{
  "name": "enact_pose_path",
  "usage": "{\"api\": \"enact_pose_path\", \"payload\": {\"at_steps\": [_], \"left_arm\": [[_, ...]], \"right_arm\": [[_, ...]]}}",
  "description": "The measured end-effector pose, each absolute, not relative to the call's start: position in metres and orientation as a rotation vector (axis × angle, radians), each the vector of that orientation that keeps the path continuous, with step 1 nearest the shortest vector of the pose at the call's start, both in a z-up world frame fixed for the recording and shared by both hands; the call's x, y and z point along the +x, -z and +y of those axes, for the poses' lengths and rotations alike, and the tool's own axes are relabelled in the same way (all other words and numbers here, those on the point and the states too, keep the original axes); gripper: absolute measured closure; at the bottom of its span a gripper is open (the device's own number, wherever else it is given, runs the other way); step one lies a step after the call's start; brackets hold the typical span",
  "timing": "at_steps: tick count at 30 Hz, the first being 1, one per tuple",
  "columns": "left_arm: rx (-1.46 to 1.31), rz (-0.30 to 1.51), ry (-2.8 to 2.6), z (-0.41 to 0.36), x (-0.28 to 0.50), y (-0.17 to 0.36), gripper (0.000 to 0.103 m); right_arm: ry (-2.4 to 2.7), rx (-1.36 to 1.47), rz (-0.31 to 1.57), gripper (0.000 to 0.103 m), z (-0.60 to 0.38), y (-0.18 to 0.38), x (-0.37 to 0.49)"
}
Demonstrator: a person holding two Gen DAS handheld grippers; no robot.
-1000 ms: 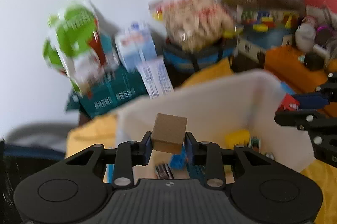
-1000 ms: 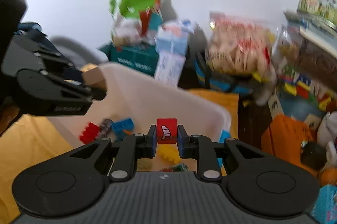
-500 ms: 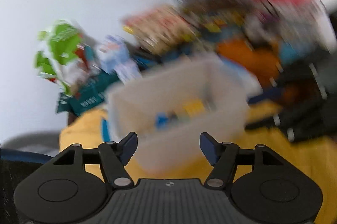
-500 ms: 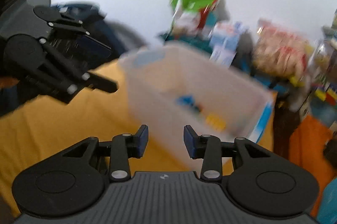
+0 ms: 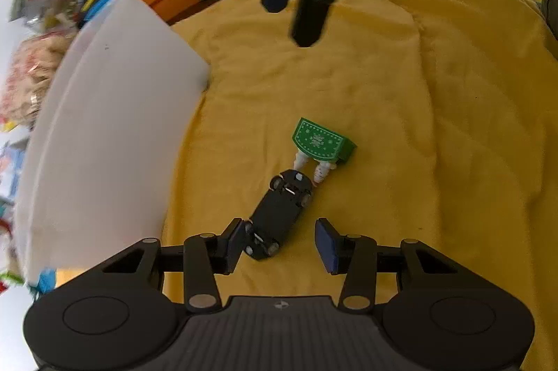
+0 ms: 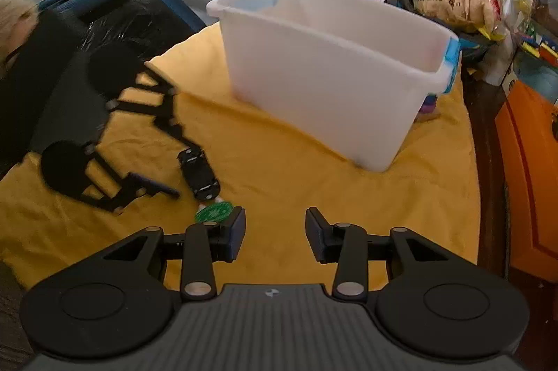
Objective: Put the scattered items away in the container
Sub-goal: 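Move both tools back to the green toy and the green-white car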
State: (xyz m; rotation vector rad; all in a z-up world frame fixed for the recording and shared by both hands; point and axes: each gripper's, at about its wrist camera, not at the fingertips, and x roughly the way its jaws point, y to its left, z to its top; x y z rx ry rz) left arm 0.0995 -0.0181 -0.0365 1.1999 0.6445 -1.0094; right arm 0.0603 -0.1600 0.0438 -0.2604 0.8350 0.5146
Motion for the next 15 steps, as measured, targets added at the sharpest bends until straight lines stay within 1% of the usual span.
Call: {"api": "enact_pose_path", "payload": {"at_steps": [1, 2, 3, 4, 7, 10, 13, 15], "left_arm": [[1.209, 0.650, 1.024, -0.020, 0.104, 0.038, 0.056], [1.199, 0.650, 1.049, -0.020, 0.108, 0.037, 0.061], [1.177, 0.672, 1.068, -0.021, 0.113, 0.036, 0.067], [1.135, 0.706, 1.081, -0.021, 0.119, 0.035, 0.077], [0.960, 0.797, 1.086, -0.017, 0.132, 0.028, 0.078], [0.706, 0.928, 0.981, -0.005, 0.150, 0.021, 0.078], [0.400, 1.036, 0.839, 0.016, 0.152, 0.014, 0.081], [0.140, 1.109, 0.769, 0.033, 0.144, 0.014, 0.081]], "right_arm": [[-0.508, -0.257, 0.839, 0.061, -0.159, -0.042, 0.060], [-0.501, -0.250, 0.845, 0.061, -0.159, -0.040, 0.058], [-0.495, -0.241, 0.849, 0.061, -0.159, -0.039, 0.056], [-0.487, -0.232, 0.853, 0.061, -0.160, -0.038, 0.054], [-0.460, -0.215, 0.867, 0.061, -0.163, -0.035, 0.051], [-0.451, -0.203, 0.876, 0.061, -0.164, -0.033, 0.050], [-0.476, -0.195, 0.878, 0.061, -0.159, -0.032, 0.052], [-0.500, -0.198, 0.881, 0.061, -0.155, -0.028, 0.055]]}}
